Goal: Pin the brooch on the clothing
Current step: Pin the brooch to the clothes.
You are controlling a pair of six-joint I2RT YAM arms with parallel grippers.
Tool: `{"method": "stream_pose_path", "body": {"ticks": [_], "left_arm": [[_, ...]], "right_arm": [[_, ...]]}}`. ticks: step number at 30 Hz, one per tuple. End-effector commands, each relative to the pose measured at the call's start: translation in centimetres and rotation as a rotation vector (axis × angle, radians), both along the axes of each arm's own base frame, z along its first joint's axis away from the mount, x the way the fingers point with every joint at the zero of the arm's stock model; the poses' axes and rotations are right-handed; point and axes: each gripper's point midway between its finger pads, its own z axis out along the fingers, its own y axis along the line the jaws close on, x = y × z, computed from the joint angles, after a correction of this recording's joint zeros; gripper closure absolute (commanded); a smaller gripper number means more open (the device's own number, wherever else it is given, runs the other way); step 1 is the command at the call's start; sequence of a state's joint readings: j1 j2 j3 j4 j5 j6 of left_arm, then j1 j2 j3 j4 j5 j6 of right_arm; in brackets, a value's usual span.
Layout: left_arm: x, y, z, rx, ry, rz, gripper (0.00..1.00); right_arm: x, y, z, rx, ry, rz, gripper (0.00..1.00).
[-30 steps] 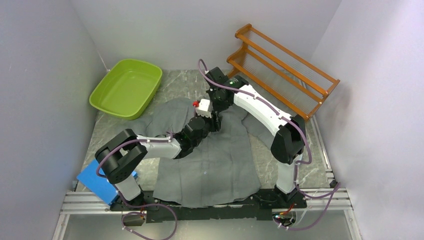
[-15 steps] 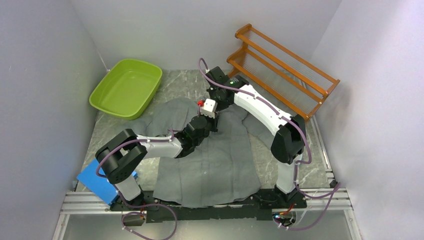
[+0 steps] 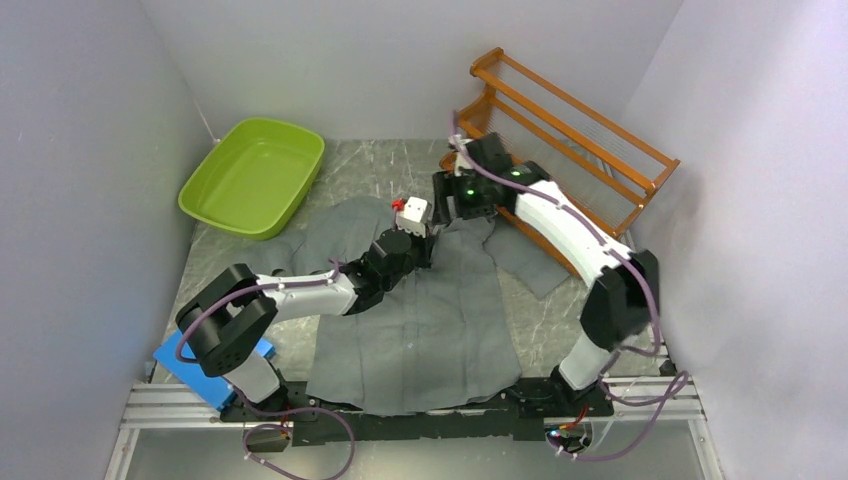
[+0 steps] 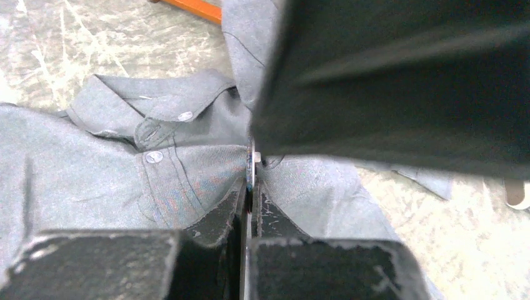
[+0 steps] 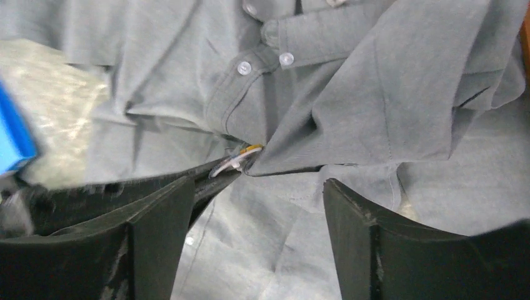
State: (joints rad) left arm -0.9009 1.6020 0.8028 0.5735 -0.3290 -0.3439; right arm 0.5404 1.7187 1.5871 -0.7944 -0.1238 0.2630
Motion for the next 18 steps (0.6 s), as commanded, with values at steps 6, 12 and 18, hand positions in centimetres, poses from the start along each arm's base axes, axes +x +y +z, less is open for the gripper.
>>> {"method": "stream_pose_path", "body": {"ticks": [6, 12, 18], "left_arm": [[-1.5, -1.6, 5.0, -0.116, 0.04, -0.091, 0.97], [-2.6, -1.4, 6.4, -0.129, 0.091, -0.119, 0.97], [-3.6, -0.8, 8.0, -0.183, 0.129, -0.139, 0.97]], "right_arm": [[-2.3, -1.1, 7.7, 0.47, -0.309, 0.184, 0.07], [-4.1, -2.3, 6.1, 0.605, -0.346, 0.222, 0.1], [-6.3, -2.4, 5.3, 0.67, -0.412, 0.276, 0.19]]}}
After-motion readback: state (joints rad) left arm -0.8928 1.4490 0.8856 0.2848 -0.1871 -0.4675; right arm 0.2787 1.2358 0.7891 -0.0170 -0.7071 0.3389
